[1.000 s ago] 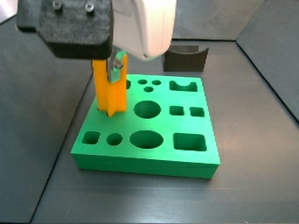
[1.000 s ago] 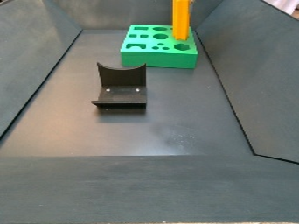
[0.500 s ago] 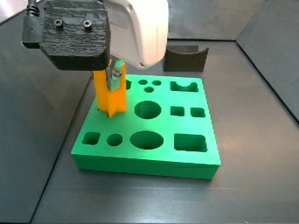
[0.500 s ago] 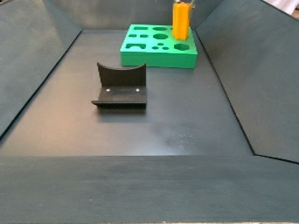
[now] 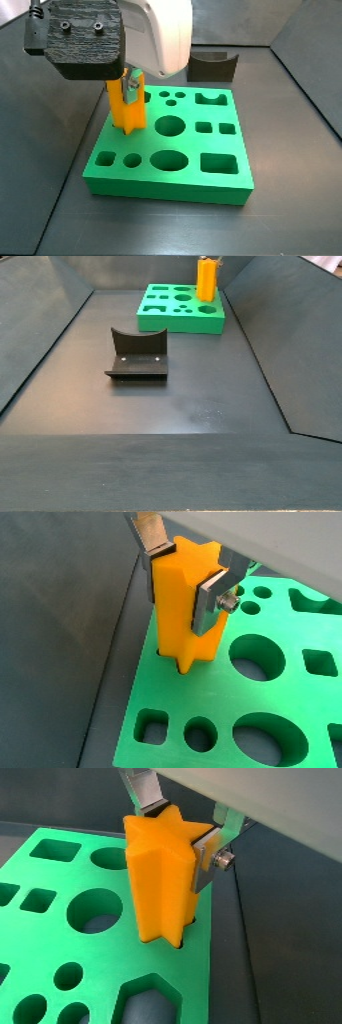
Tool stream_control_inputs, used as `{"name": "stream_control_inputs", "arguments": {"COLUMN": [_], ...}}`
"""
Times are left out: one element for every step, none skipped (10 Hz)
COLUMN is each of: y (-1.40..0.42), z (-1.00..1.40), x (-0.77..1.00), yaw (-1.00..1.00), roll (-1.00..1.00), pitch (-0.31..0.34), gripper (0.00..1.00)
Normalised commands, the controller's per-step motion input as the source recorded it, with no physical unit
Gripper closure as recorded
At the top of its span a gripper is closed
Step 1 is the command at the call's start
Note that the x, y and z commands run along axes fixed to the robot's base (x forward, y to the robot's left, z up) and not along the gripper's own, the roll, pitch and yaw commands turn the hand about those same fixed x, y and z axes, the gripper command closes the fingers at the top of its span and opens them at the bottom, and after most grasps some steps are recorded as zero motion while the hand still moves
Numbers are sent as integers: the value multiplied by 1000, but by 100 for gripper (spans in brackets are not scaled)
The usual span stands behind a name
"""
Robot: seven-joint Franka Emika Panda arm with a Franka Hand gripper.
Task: Pick up the star object. Move up. Place the star object on the fixture. Regrasp the star object. Move to above the board. Insert the star object.
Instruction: Insert the star object.
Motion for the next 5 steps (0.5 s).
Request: {"name": "stream_control_inputs", "arguments": {"y": [0,0,-26,0,0], "z": [-791,-774,-146,0,0], "x": [0,0,-46,0,0], "yaw": [0,0,-60,0,0], "roll": [-106,-106,0,0,0], "pitch": [-169,-169,-26,-10,-4], "gripper": [100,100,100,100,100]}}
